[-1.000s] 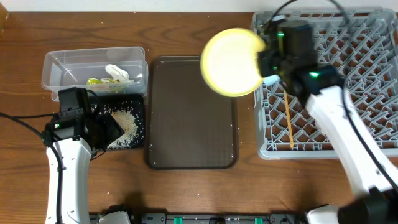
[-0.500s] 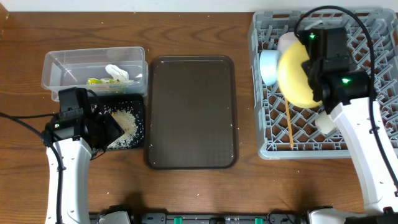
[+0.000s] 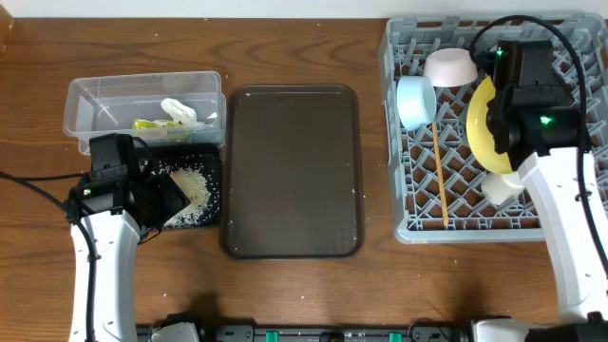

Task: Sort waste into correct bins and load items into the dishwasher rack
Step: 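Lift the yellow plate and carry it into the rack with right gripper, then stand the yellow plate upright in the rack and release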

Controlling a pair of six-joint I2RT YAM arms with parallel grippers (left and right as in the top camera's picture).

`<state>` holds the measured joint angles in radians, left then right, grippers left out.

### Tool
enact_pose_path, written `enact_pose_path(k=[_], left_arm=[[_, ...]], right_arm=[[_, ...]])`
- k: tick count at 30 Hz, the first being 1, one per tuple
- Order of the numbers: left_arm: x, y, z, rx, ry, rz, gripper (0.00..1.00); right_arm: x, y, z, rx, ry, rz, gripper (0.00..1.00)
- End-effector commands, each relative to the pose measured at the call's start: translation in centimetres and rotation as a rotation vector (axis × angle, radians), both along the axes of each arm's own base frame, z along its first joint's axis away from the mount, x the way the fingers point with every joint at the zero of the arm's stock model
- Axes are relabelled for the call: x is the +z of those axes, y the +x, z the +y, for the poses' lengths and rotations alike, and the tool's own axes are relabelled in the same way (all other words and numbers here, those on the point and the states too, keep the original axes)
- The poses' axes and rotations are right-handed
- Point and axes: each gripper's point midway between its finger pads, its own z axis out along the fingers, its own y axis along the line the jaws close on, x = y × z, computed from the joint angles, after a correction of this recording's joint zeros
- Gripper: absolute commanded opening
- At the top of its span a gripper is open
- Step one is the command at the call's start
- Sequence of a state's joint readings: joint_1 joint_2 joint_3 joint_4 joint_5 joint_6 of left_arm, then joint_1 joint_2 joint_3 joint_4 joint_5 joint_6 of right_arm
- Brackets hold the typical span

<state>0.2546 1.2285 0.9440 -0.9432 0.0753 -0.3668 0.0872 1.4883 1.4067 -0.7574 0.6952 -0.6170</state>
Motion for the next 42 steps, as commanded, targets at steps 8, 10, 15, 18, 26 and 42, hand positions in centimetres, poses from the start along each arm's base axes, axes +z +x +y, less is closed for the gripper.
enact_pose_path(k=[8, 10, 15, 18, 26, 42], left_arm=[[0.1, 0.0, 0.2, 0.011, 0.003, 0.001, 0.7], [0.1, 0.0, 0.2, 0.011, 0.003, 0.001, 0.7], [0.1, 0.0, 0.2, 0.011, 0.003, 0.002, 0.7], [0.1, -0.1, 0.2, 0.011, 0.002, 0.002, 0.7], [0.2, 0.3, -0.9, -0.022, -0.052, -0.016, 0.71], [3.9, 3.3, -8.4, -0.552, 0.0, -0.126, 0.71]], right_arm=[[-4.3, 0.9, 3.6, -0.021, 0.219, 0.013, 0.01], [-4.7, 1.1, 5.3, -0.009, 0.301, -0.005, 0.01], [-5.8, 1.3, 9.8, 0.043, 0.537, -0.006, 0.05], [-6.0, 1.0, 11.1, 0.031, 0.657, -0.007, 0.26], [-3.6, -0.1, 10.4, -0.087, 0.836, -0.11, 0.7], [-4.0, -2.1, 16.8, 0.035, 1.151, 0.064, 0.68]])
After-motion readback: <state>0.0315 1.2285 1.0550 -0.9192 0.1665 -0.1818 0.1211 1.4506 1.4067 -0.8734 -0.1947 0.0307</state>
